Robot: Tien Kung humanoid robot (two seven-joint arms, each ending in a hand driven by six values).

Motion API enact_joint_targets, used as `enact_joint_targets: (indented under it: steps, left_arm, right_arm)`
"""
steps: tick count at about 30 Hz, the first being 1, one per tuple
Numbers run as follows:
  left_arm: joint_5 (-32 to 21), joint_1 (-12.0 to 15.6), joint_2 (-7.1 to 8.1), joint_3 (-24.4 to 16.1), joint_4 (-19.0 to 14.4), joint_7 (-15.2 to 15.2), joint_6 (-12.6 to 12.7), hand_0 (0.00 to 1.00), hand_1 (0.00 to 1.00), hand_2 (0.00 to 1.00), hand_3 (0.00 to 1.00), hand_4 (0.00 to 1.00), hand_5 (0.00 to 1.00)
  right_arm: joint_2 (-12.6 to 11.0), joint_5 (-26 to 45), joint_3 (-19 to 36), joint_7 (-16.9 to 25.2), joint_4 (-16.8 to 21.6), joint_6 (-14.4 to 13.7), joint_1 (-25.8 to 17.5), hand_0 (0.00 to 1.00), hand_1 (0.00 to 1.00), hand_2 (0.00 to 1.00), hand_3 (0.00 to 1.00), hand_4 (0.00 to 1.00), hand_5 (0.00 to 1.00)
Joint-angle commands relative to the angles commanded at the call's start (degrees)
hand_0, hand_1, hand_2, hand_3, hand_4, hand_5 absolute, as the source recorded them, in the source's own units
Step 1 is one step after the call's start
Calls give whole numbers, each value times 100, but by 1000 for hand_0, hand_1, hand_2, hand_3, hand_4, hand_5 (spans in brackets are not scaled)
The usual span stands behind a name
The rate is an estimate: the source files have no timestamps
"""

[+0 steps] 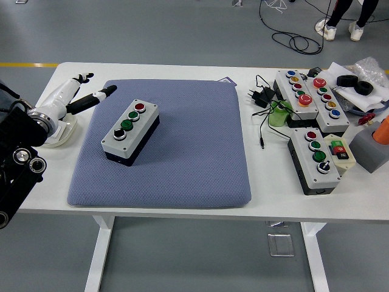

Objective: Pick up the button,place it on the desk,press the button,press the button

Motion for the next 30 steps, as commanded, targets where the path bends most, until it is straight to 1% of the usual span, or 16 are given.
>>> enact_joint_targets:
  steps: [3,4,5,6,8,10,12,17,20,21,22,24,26,27,29,30]
  left_arm:
    - [410,-26,-86,156,17,105,-116,998,998,998,998,998,998]
    - [670,-32,-108,196,21,129,-142,998,998,998,998,998,998]
    - [931,-38,-184,283,35,191,-189,998,998,998,998,998,998]
    - [1155,-39,-203,305,39,207,-202,998,998,998,998,998,998]
    - [1631,-36,-329,366,91,278,-242,998,998,998,998,998,998]
    - [1855,-28,-411,382,129,320,-253,998,998,998,998,998,998]
    - [1938,-14,-537,381,204,363,-300,998,998,998,998,998,998]
    - [1964,-2,-785,430,395,417,-353,998,998,998,998,998,998]
    - [1964,10,-907,428,483,437,-347,998,998,998,998,998,998]
    - [1964,17,-988,422,544,449,-341,998,998,998,998,998,998]
    - [1964,19,-1010,420,561,453,-339,998,998,998,998,998,998]
    - [1964,2,-1119,431,676,465,-331,998,998,998,998,998,998]
    - [1964,-8,-1163,435,729,469,-330,998,998,998,998,998,998]
    - [1964,-18,-1213,425,801,482,-319,998,998,998,998,998,998]
    - [1964,-41,-1277,425,929,507,-229,998,998,998,998,998,998]
    - [1964,-52,-1295,437,978,514,-173,944,998,998,998,998,994]
  right_arm:
    - [-1,-12,2,1,0,3,3,644,468,613,565,308,237]
    - [-1,-17,6,0,0,4,3,644,468,613,565,308,237]
    - [1,-2,-1,0,0,0,4,644,468,613,565,308,237]
    - [2,2,-3,0,0,-1,4,644,468,613,565,308,237]
    - [0,16,-12,3,0,-6,10,644,468,613,565,308,237]
    - [-2,17,-17,3,0,-7,17,644,468,613,565,308,237]
    - [-6,13,-25,2,0,-6,22,643,468,613,565,308,237]
    - [-12,-20,-18,-2,0,2,17,643,468,613,565,308,237]
    - [-13,-39,-11,-4,0,5,12,644,468,612,566,308,237]
    - [-14,-46,-10,-4,0,5,7,644,468,612,566,308,237]
    - [-15,-48,-9,-4,0,5,5,644,468,612,566,308,237]
    - [-16,-57,-6,-4,0,4,7,645,468,612,565,308,237]
    - [-16,-63,-2,-4,0,4,8,645,468,612,565,308,237]
    - [-19,-60,-8,-1,0,4,8,645,468,612,565,308,237]
    - [-21,-51,-17,1,0,2,13,645,468,612,565,308,237]
    - [-21,-54,-13,0,0,2,16,642,466,613,566,308,234]
